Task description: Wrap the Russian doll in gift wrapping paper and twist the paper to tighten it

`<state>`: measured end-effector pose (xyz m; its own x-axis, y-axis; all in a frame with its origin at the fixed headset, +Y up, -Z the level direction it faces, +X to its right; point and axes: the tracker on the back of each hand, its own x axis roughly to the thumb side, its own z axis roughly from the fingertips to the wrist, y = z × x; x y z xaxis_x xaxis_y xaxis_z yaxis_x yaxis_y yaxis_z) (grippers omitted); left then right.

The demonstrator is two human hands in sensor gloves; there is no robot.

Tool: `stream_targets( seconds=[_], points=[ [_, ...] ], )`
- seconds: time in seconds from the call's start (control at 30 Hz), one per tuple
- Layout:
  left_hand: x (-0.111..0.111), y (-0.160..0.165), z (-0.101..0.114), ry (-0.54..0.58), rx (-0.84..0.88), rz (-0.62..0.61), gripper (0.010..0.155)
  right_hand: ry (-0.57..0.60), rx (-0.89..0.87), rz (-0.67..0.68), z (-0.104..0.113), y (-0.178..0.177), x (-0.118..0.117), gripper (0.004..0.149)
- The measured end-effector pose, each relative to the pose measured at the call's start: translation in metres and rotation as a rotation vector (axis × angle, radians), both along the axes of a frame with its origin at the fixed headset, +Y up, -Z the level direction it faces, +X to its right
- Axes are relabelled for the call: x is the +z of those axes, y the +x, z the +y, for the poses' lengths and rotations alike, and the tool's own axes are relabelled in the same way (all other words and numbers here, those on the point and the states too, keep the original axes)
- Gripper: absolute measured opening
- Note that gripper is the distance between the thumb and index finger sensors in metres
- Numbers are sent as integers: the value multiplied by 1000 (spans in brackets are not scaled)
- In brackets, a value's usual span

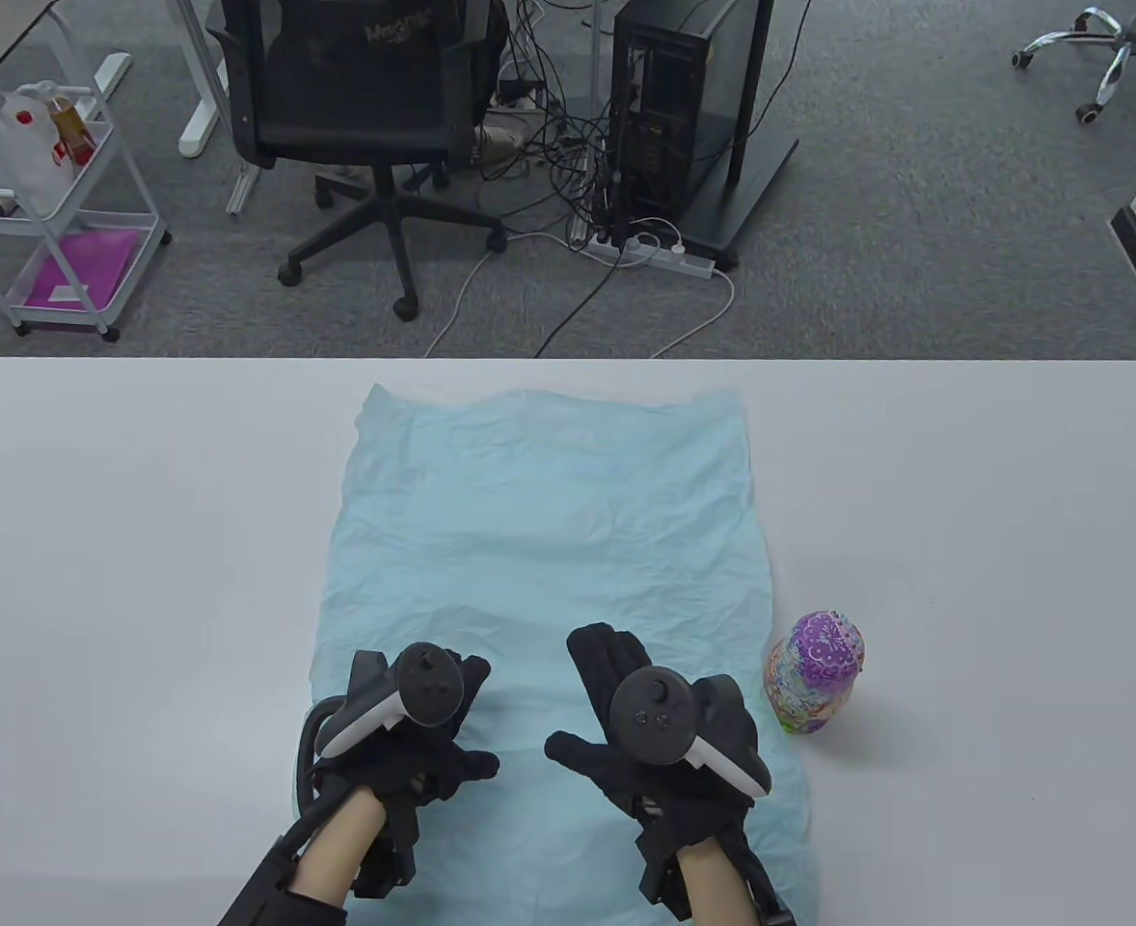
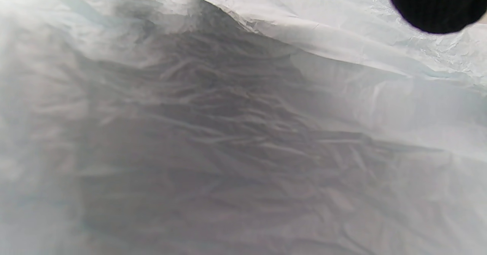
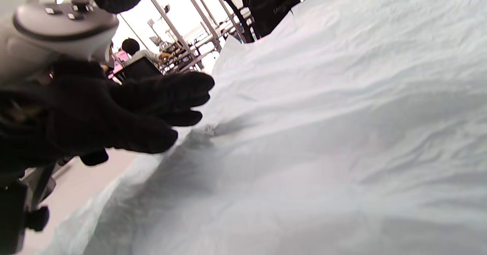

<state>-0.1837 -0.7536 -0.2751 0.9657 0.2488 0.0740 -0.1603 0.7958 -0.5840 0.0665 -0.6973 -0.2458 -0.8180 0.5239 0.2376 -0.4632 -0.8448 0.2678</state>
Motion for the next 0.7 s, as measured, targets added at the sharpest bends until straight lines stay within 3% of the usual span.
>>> stream_targets(
  seconds=[0.17, 0.37, 0.5, 0.7],
  points=[
    [0, -1, 0, -7, -2, -2, 93, 145, 23, -158, 29, 36, 0, 89],
    [-2, -1, -2, -20, 4, 8, 94, 160, -37, -382, 41, 102, -7, 91],
    [-3, -1, -2, -27, 0, 6, 94, 133, -64, -484, 37, 138, -11, 93],
    [-5, -4, -4, -42, 1, 16, 94, 16, -258, -575, 7, 184, -15, 105]
  ],
)
